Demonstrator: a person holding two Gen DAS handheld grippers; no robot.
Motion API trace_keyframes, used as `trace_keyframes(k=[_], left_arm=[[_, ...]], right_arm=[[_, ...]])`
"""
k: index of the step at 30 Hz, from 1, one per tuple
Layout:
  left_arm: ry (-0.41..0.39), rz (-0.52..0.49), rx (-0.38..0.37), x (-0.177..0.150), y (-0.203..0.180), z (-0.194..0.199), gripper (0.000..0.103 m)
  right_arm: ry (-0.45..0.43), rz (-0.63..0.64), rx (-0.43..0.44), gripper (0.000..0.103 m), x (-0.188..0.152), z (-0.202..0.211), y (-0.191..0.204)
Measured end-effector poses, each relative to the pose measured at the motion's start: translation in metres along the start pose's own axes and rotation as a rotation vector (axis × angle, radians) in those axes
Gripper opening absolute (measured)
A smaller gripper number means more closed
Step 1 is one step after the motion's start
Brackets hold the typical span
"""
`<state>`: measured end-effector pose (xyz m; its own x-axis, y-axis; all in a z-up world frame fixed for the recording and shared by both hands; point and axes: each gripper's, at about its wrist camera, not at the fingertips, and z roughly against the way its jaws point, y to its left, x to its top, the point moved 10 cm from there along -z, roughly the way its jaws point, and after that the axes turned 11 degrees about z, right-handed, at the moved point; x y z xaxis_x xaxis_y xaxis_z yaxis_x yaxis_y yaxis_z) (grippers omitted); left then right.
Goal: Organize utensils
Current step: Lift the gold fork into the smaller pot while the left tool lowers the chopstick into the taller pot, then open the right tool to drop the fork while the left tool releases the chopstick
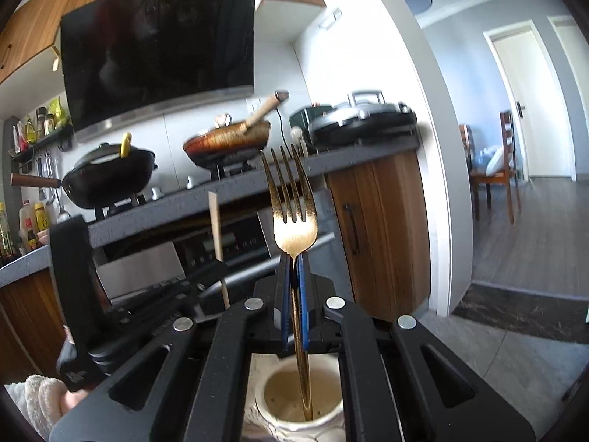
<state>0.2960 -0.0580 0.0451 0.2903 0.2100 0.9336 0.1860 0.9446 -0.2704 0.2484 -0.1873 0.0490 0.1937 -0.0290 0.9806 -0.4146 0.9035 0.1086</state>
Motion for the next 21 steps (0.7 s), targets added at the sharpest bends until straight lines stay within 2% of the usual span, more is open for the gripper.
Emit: trace_keyframes(k=[7,13,17,19,21], left_arm=[[0.019,-0.058,0.043,-0.013,0.006,0.019,0.007],[0.049,-0.086,0.087,-0.014,0.009,0.016,0.007],[0.048,-0.077,0.110,-0.009,0.014,0.016,0.032],[0.036,-0.076,0.113,-0.006,0.015,0.019,0.036],[0.035,-0.073,0.123,-0.005,0.017,0.021,0.045]], right_arm=[[0.123,-0.030,0.000,0.004,-0.038,-0.014,-0.009],[0.130,-0.043,0.009,0.004,-0.044,-0.019,-0.012],[0.142,-0.046,-0.013,0.005,-0.046,-0.021,-0.018],[0.148,-0.061,-0.010,0.005,-0.048,-0.021,-0.022],[0.156,-0.071,-0.018,0.006,-0.050,-0.021,-0.025]])
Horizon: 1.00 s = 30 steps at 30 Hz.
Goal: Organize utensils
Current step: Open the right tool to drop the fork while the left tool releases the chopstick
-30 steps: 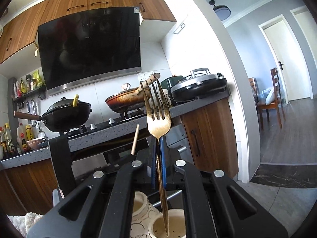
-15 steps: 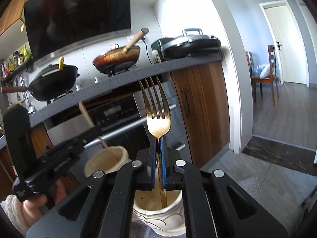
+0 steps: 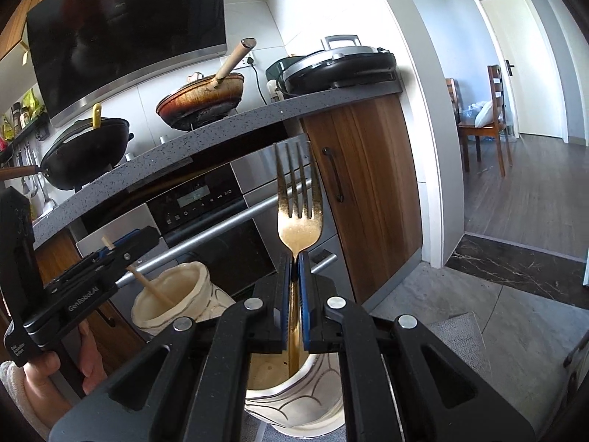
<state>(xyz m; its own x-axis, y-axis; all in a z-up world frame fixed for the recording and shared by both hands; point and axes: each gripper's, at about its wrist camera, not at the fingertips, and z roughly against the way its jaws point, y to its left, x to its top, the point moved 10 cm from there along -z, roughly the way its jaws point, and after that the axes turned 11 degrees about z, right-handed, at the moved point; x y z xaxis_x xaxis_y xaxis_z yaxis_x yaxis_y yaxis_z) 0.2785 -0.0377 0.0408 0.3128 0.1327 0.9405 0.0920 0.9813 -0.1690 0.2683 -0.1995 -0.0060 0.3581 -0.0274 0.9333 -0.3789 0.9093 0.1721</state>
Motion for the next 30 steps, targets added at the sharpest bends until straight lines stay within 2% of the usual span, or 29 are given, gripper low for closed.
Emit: trace_keyframes(k=[2,8,10,12,13,14,15,18,20,30], left_arm=[[-0.005,0.012,0.002,0.001,0.003,0.002,0.052],[-0.015,0.014,0.023,0.005,0.010,0.008,0.058],[-0.017,0.015,0.029,0.005,0.013,0.011,0.061],[-0.018,0.023,0.030,0.007,0.017,0.014,0.068],[-0.022,0.025,0.031,0.008,0.018,0.017,0.070],[-0.029,0.026,0.040,0.010,0.021,0.020,0.074],[-0.035,0.028,0.050,0.011,0.023,0.024,0.079],[-0.045,0.043,0.065,0.014,0.030,0.038,0.089],[-0.049,0.062,0.066,0.014,0.034,0.051,0.094],[-0.016,0.046,0.047,-0.012,0.032,0.111,0.097]], right_arm=[[0.004,-0.006,0.001,0.006,0.000,-0.001,-0.001],[0.018,-0.020,-0.015,0.006,-0.002,-0.003,-0.007],[0.022,-0.020,-0.018,0.014,0.000,-0.002,-0.006],[0.015,-0.016,-0.014,0.035,0.003,0.004,-0.004],[0.011,-0.013,-0.011,0.038,0.004,0.007,-0.003],[0.004,-0.008,-0.010,0.047,0.006,0.013,-0.002],[-0.002,-0.004,-0.012,0.061,0.008,0.018,0.000],[-0.027,-0.011,0.001,0.091,0.011,0.037,0.004],[-0.047,-0.013,-0.009,0.099,0.012,0.051,0.005],[-0.049,0.051,-0.071,0.099,-0.007,0.107,0.019]])
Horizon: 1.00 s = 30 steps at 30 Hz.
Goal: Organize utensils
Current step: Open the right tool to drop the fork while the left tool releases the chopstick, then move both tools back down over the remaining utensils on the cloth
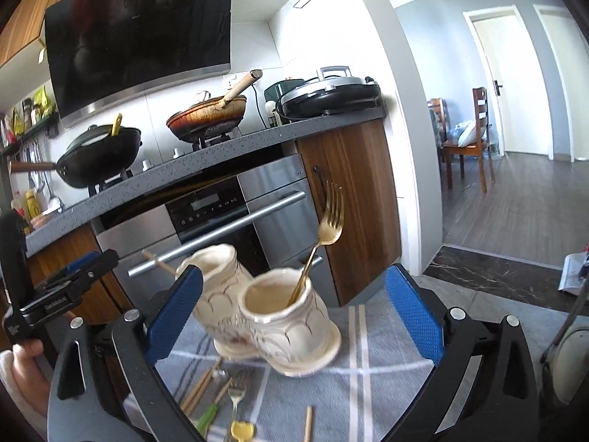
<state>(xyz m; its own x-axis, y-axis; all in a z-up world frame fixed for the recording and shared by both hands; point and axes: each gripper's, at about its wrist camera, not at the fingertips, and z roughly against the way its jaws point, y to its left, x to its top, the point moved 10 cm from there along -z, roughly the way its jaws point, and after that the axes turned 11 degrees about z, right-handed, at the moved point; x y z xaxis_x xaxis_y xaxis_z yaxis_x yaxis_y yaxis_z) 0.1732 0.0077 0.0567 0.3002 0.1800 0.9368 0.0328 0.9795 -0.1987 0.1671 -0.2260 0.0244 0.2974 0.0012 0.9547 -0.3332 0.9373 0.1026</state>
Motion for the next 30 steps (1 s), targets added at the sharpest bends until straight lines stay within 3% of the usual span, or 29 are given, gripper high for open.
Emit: trace_keyframes(k=[12,18,30], left_arm=[[0.120,0.007,-0.008,-0.052,0.009,0.027,0.097],[0.200,-0.034,0.021,-0.087,0.013,0.021,0.097],[0.433,-0.126,0.080,-0.157,0.019,0.002,0.096]], right_arm=[[0.089,0.080,-0.039,0.099,-0.039,0.041,0.007],[0.173,0.089,-0.032,0.099,-0.066,0.037,0.008],[0.298,0.094,0.004,0.099,-0.106,0.013,0.021]])
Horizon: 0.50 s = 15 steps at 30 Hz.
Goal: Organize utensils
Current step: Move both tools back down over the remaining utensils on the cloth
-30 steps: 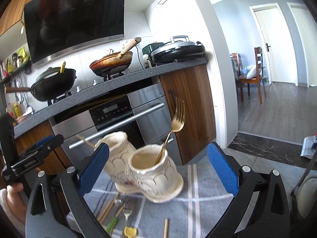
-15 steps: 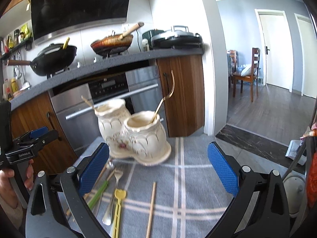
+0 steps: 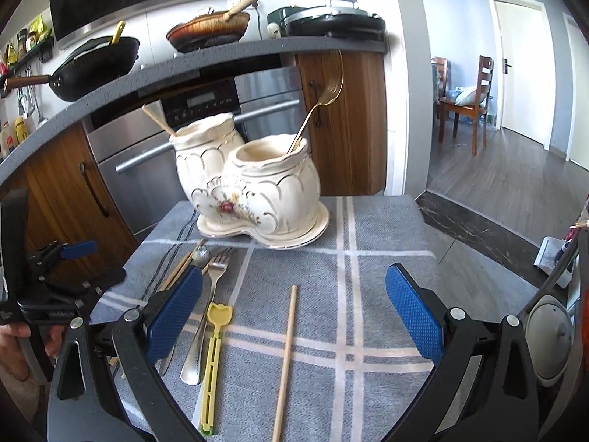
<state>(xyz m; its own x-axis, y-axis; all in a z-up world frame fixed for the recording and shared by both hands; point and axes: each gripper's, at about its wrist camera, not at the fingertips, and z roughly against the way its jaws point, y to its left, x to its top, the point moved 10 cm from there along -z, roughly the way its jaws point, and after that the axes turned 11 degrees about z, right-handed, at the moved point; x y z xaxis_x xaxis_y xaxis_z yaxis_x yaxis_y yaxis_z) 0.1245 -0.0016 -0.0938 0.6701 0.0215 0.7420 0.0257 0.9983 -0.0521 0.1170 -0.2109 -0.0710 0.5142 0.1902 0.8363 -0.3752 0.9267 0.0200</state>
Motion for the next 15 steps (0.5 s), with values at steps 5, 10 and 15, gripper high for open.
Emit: trace_keyframes(k=[5,10,15], left_arm=[[0.063,-0.031,-0.002,-0.014,-0.005,-0.013,0.094],[0.118,-0.018,-0.011,-0.023,-0.004,-0.023,0.082],[0.182,-0.054,-0.012,-0.034,-0.009,-0.031,0.056]], right_arm=[[0.041,0.032,0.008,0.098,-0.006,-0.011,0.010],[0.068,0.072,0.003,0.098,-0.007,-0.015,0.018],[0.092,0.099,0.007,0.098,-0.007,-0.023,0.023]])
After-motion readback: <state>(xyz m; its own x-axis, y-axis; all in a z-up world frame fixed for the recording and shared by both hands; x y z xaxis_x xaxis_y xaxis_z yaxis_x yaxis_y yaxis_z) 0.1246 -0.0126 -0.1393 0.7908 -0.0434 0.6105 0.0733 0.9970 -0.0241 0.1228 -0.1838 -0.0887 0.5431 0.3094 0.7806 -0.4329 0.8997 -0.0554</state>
